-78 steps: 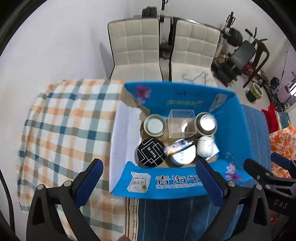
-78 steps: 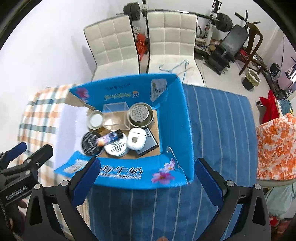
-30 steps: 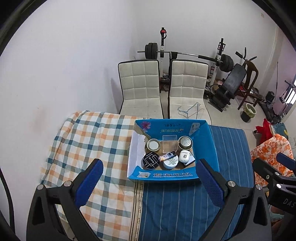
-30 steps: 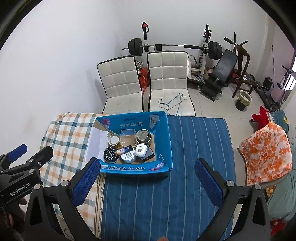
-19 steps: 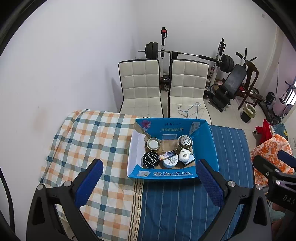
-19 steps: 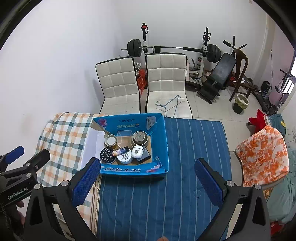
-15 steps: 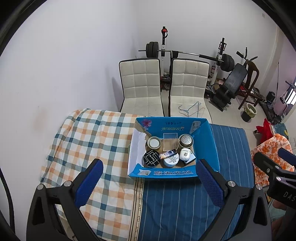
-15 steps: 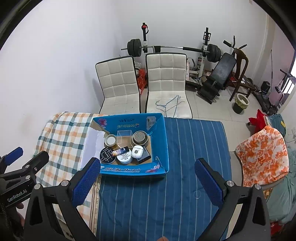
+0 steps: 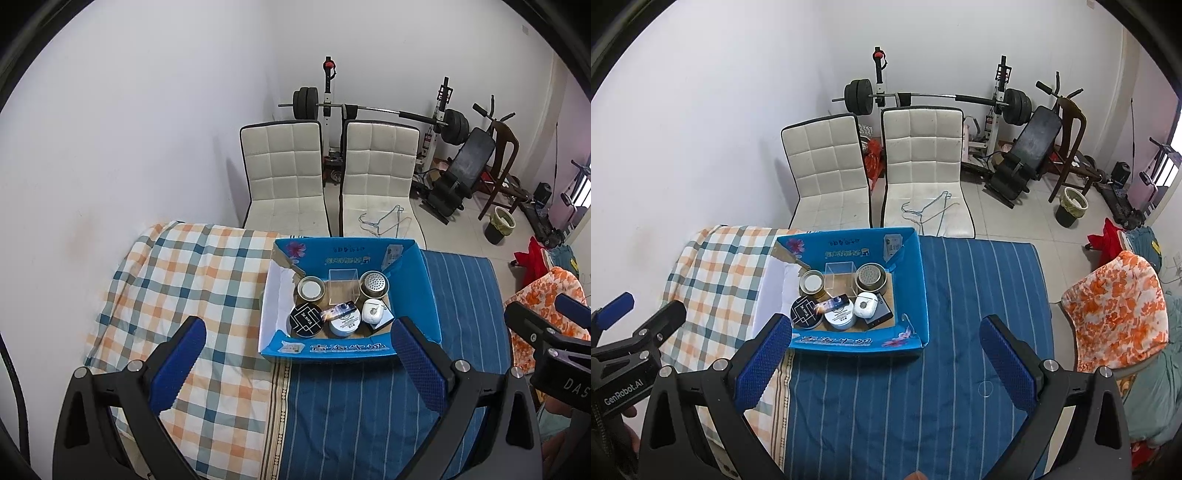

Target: Organize rigid objects

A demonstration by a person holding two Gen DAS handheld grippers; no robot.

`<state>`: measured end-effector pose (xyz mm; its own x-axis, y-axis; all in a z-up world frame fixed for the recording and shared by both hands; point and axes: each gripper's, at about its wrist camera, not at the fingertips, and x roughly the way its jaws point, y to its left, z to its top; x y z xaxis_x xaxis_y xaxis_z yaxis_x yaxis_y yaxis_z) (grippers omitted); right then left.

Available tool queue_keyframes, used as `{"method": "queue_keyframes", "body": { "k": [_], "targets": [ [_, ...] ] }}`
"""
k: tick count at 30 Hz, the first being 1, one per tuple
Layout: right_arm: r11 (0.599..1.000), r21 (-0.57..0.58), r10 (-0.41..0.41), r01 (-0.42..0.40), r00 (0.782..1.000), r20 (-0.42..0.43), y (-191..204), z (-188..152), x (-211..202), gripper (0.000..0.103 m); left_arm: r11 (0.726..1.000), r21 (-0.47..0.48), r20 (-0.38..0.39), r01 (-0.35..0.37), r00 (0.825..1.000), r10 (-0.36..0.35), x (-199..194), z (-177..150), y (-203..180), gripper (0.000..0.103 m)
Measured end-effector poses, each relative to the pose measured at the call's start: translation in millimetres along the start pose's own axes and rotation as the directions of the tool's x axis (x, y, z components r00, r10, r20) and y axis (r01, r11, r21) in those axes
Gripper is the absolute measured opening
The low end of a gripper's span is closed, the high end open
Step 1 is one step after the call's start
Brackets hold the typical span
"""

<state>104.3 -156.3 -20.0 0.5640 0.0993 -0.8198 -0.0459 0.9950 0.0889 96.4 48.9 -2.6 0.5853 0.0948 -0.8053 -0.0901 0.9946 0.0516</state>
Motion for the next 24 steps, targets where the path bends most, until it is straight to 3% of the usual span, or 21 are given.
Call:
{"method": "queue_keyframes", "body": {
  "k": [24],
  "targets": [
    [1.0, 0.004, -0.009, 0.009, 1.0, 0.004, 1.6, 2.0, 0.7, 0.103, 1.0, 0.01, 0.009, 0.004, 1.0, -0.004, -3.2, 2.6, -3.9, 0.103]
  ]
}}
